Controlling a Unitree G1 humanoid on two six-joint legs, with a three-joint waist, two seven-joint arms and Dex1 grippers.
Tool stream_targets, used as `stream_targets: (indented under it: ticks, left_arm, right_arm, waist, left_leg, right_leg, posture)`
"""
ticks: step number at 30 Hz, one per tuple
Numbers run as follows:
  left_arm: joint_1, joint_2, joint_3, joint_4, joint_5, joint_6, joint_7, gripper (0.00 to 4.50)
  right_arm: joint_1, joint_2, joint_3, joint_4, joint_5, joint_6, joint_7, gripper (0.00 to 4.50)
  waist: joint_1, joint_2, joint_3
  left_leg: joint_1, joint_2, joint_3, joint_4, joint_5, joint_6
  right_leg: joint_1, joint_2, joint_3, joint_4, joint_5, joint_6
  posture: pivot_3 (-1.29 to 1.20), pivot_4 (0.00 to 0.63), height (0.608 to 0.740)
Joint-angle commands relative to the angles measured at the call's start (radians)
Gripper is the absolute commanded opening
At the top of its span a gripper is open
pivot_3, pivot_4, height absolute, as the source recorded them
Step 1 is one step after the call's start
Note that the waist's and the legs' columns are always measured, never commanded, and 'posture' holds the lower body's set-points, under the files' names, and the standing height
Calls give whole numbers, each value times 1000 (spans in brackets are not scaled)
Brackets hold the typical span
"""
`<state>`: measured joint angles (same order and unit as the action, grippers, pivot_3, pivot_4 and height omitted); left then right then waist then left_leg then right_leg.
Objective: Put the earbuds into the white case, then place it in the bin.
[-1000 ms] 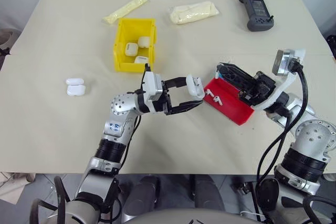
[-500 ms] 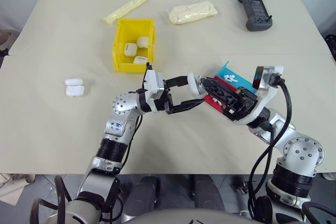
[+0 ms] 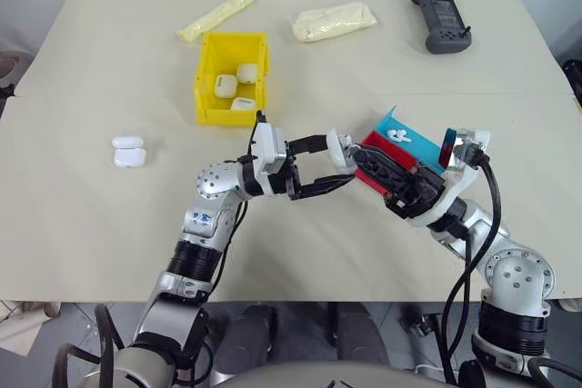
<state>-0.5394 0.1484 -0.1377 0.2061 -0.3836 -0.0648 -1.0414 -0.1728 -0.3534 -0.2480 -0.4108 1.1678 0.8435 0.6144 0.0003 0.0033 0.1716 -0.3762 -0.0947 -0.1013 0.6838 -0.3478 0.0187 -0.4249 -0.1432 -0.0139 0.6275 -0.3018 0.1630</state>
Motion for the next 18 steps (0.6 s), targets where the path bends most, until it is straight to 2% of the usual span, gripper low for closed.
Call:
stream_targets:
  ticks: [1, 4, 6, 12, 15, 18]
  left_arm:
    - [-24, -14, 26, -44, -24, -12, 21, 2781]
    - [-27, -15, 27, -41, -25, -14, 20, 2781]
    - [-28, -18, 26, -40, -26, -17, 16, 2781]
    - [-30, -22, 26, -36, -24, -18, 6, 2781]
    - [-23, -5, 33, -46, -21, -9, 4, 2781]
    - [-18, 54, 35, -55, 32, 1, 29, 2781]
  right_arm:
    - [31, -34, 52, -24, -39, -8, 45, 488]
    - [35, -56, 57, -19, -51, -26, 55, 488]
    - [28, -69, 58, -15, -62, -37, 54, 1250]
    - [2, -108, 37, -14, -73, -77, 76, 3155]
    - [-1, -140, 17, -6, -123, -117, 83, 3155]
    - [9, -195, 1, -6, -185, -160, 113, 3155]
  waist:
    - [0, 0, 0]
    - [0, 0, 0]
    - [1, 0, 0]
    - [2, 0, 0]
    - [2, 0, 0]
    - [2, 0, 0]
  left_leg:
    - [0, 0, 0, 0, 0, 0]
    - [0, 0, 0, 0, 0, 0]
    - [0, 0, 0, 0, 0, 0]
    - [0, 0, 0, 0, 0, 0]
    - [0, 0, 0, 0, 0, 0]
    - [0, 0, 0, 0, 0, 0]
  right_leg:
    - [0, 0, 0, 0, 0, 0]
    - [0, 0, 0, 0, 0, 0]
    - [0, 0, 0, 0, 0, 0]
    - [0, 0, 0, 0, 0, 0]
    - [0, 0, 0, 0, 0, 0]
    - [0, 0, 0, 0, 0, 0]
  posture:
    - [0, 150, 740]
    - [0, 150, 740]
    - [0, 150, 740]
    - [0, 150, 740]
    - [0, 150, 740]
    - [0, 150, 740]
